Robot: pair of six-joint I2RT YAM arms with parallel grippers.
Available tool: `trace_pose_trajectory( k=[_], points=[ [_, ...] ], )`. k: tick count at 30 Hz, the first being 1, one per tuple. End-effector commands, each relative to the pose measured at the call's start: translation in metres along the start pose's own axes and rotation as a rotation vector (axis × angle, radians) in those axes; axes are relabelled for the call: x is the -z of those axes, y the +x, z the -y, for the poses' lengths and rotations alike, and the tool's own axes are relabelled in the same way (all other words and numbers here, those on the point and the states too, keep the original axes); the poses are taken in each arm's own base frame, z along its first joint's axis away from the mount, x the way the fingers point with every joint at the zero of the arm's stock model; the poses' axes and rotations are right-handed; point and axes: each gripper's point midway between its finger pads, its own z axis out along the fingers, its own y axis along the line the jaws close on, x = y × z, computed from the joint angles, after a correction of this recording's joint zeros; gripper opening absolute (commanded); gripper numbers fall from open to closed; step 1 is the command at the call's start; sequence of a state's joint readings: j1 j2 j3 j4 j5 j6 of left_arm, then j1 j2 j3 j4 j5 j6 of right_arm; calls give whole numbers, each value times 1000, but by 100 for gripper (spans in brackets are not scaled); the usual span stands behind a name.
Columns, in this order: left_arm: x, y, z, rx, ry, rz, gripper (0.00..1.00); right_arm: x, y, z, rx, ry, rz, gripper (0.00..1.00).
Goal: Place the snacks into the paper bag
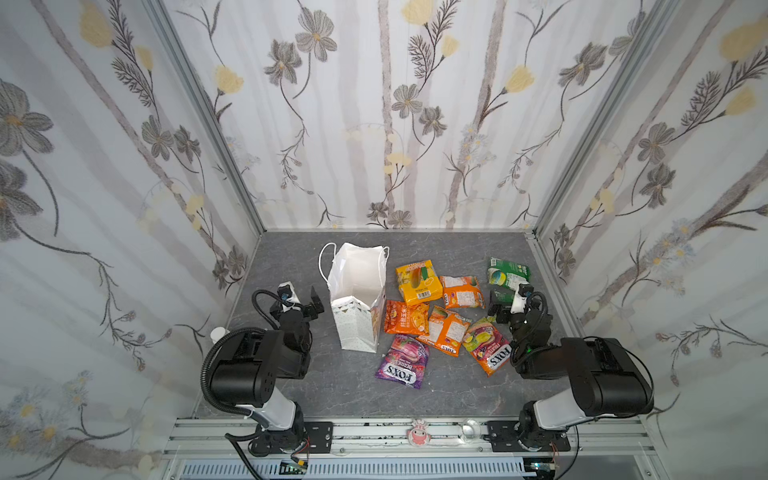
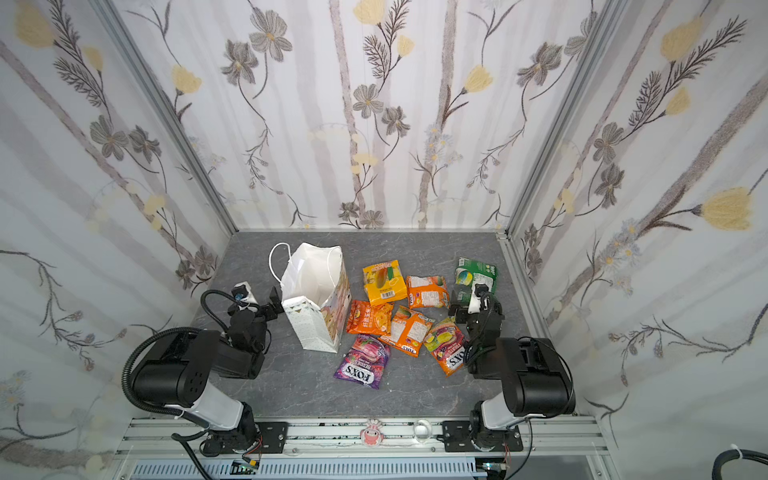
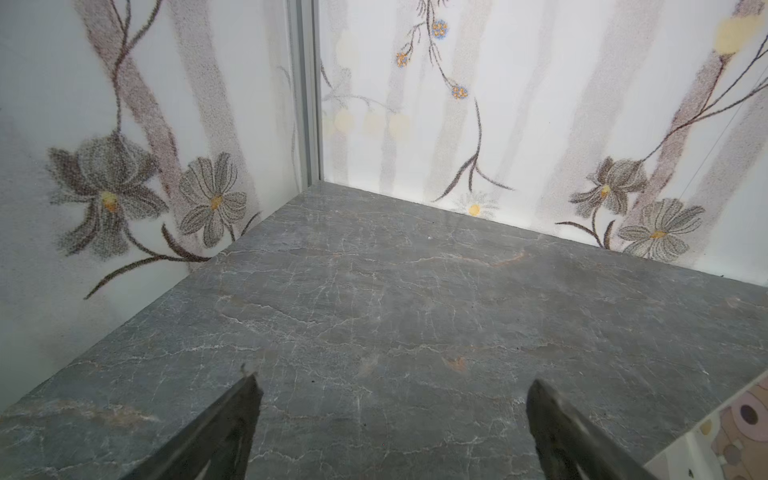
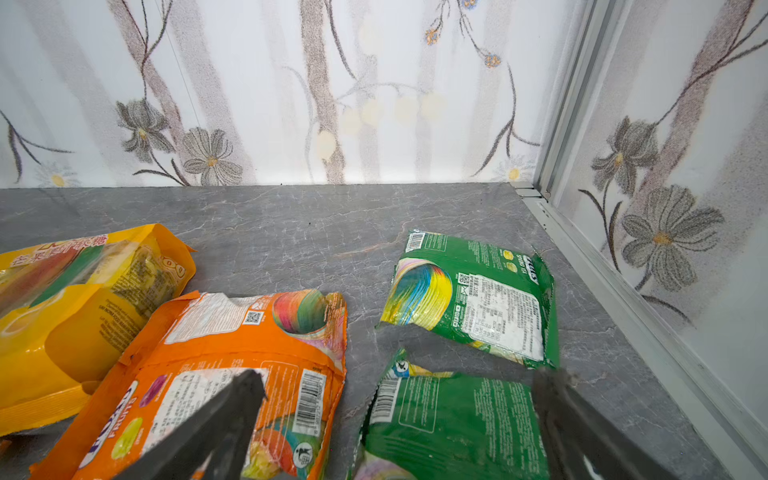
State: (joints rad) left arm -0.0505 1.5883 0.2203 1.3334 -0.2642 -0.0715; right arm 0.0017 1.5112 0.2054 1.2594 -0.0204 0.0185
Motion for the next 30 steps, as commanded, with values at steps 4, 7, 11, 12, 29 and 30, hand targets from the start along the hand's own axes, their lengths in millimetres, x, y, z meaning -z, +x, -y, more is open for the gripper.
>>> trace_pose_trajectory(
  k=[4,7,11,12,29,30],
  points=[
    [-1,-11,2,19,4,41,100,0,-10,-1,7,-6,40,100],
    [-1,-11,2,18,4,41,100,0,-11,-2,6,-7,42,100],
    [-1,-11,2,19,4,41,100,0,-11,-1,5,-6,43,100],
    [-1,-11,2,19,5,41,100,0,-11,-1,4,-3,42,100],
    [5,-16,-10,47,-54,62,100,7,-24,13,-29,84,56,100],
    [8,-20,-9,45,-49,84,100,8,-27,16,-41,97,55,100]
  ],
)
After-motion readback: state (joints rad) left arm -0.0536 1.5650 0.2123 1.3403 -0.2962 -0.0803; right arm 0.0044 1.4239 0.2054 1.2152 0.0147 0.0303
